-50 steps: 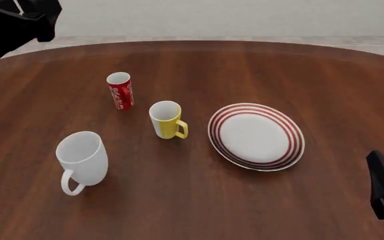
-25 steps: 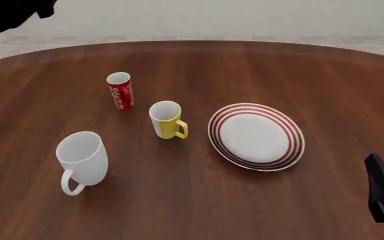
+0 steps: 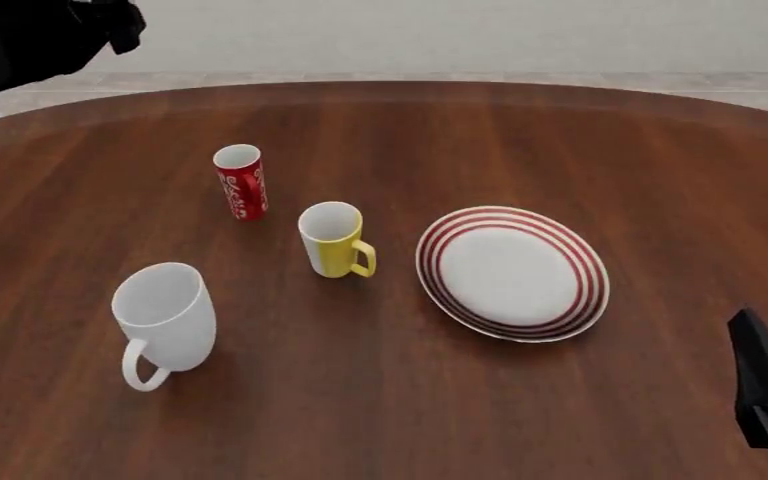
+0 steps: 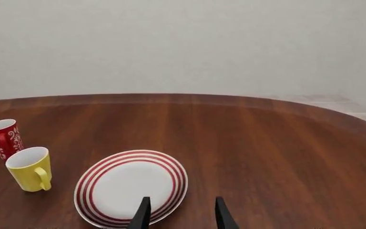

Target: Pick up the red mug and put it on the plate

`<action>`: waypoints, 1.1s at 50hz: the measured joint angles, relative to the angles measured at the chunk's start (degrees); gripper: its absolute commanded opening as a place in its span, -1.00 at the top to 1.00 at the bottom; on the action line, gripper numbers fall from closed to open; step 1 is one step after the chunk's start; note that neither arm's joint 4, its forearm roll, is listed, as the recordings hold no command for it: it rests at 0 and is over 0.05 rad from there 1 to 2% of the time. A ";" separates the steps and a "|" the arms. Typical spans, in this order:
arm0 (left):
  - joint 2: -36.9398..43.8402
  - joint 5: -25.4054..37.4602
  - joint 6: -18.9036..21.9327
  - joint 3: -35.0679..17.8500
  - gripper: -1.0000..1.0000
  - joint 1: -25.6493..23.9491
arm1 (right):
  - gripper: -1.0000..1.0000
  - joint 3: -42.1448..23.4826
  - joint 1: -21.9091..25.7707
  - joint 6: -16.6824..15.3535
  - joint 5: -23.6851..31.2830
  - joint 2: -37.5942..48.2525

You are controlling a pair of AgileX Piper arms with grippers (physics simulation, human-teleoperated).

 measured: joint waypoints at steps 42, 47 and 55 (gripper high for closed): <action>12.04 -2.75 -2.56 -1.96 -1.00 -0.99 | -1.00 -0.04 -0.26 0.77 0.80 -1.15; 13.32 -3.27 -2.63 -2.03 -1.00 -1.02 | -1.00 -0.15 -0.28 0.85 0.77 -1.02; 14.78 -3.03 -2.95 -2.66 -1.00 -1.26 | -1.00 -0.31 -0.33 1.00 0.84 -0.92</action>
